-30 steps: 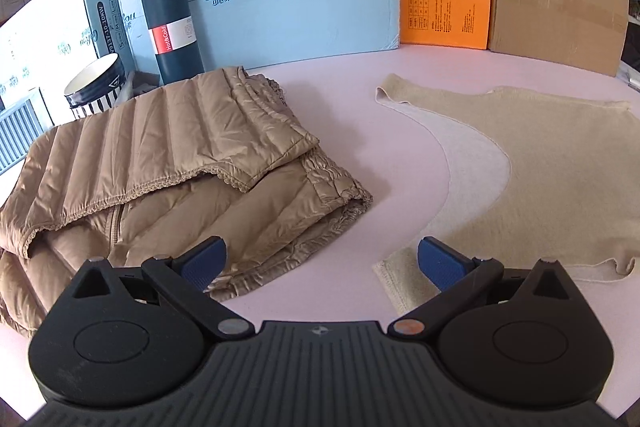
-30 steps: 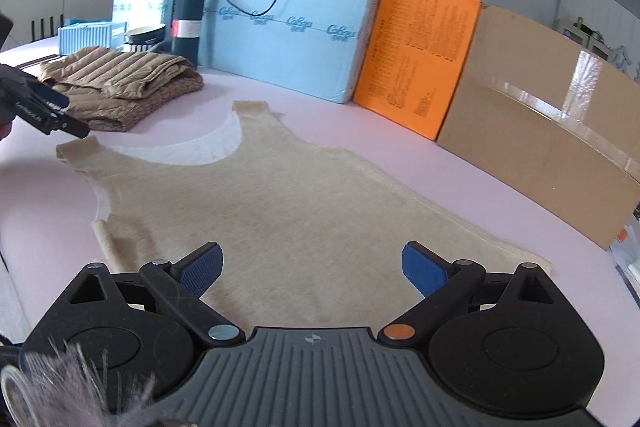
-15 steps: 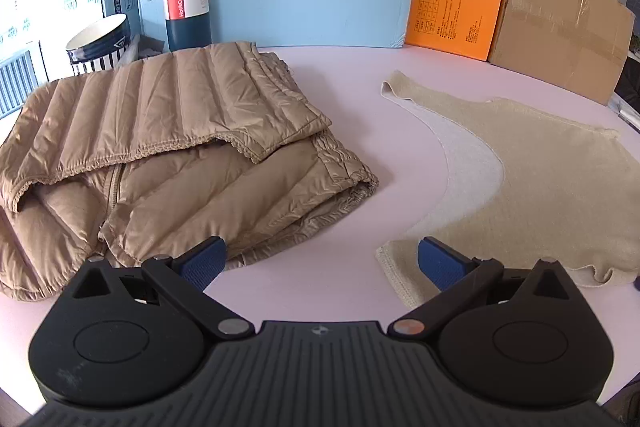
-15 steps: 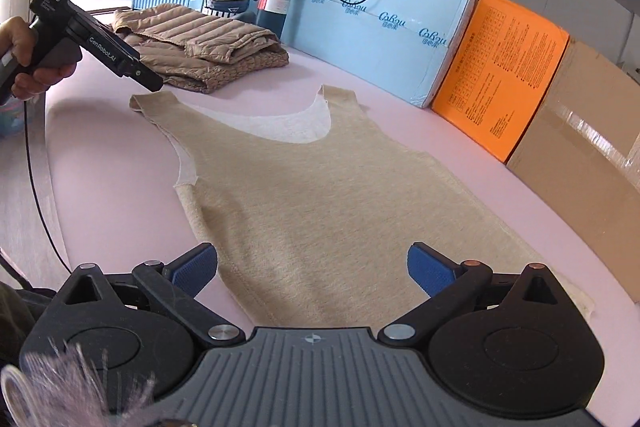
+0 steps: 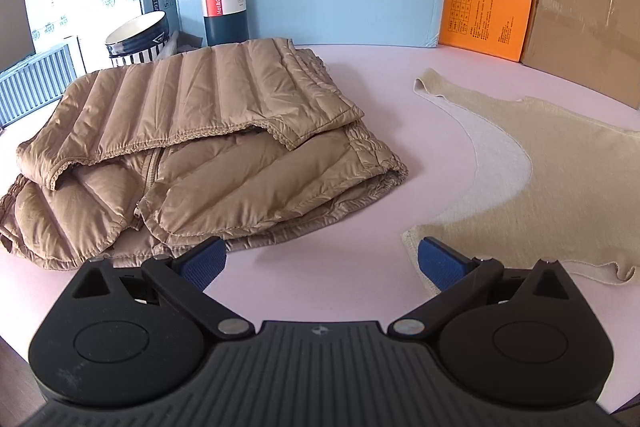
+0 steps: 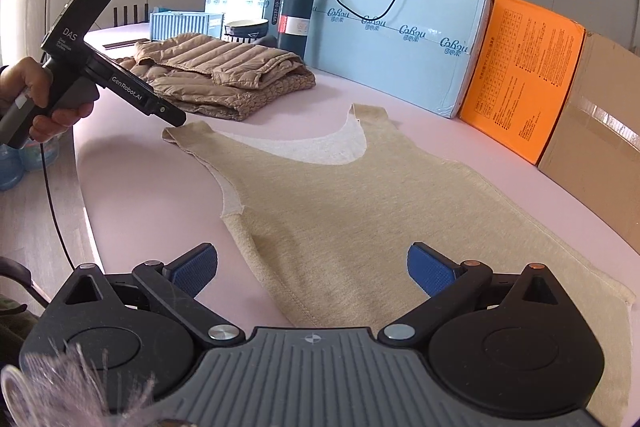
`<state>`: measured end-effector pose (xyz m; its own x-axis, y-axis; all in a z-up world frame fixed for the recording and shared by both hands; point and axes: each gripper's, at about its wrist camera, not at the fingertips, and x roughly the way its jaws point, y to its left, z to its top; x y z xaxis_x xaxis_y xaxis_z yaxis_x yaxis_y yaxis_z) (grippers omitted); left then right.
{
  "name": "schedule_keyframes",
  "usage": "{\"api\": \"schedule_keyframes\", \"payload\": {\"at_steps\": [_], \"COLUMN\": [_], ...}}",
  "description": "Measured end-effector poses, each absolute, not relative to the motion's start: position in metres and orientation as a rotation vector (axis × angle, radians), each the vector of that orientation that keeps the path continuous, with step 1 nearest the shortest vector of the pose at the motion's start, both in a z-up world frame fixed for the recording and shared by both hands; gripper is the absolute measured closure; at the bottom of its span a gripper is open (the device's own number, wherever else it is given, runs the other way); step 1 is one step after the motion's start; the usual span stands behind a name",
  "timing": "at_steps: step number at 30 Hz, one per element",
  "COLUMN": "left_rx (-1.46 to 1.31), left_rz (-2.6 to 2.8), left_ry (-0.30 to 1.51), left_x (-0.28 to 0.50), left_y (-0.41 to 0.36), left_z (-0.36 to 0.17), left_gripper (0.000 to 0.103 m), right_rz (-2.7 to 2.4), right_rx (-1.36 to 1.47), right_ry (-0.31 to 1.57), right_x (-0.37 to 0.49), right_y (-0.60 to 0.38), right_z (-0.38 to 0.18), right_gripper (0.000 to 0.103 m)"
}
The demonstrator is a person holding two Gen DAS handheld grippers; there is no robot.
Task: Fold clothes
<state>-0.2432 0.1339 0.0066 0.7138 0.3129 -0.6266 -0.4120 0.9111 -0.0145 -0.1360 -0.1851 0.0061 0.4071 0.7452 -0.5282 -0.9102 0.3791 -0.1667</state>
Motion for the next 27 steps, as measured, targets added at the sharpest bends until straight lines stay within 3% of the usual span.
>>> {"api": "schedule_keyframes", "payload": {"at_steps": [12,27], "left_rx": [-0.329,-0.163], "left_rz": [0.308,0.317], "left_ry": [0.684,0.696], "left_x": [-0.243,-0.22], "left_y": [0.152,0.118], "left_z": [0.007,-0.003], "left_gripper": [0.0,0.0], "right_rz": [1.12,1.158], "right_rx": [-0.357,-0.424], "right_ry": [0.368,0.379], "right_x": [-0.146,-0.163], "right_y": [-0.145,-0.116], "right_z": [0.004,-0.008], "right_gripper": [0.001,0.001]}}
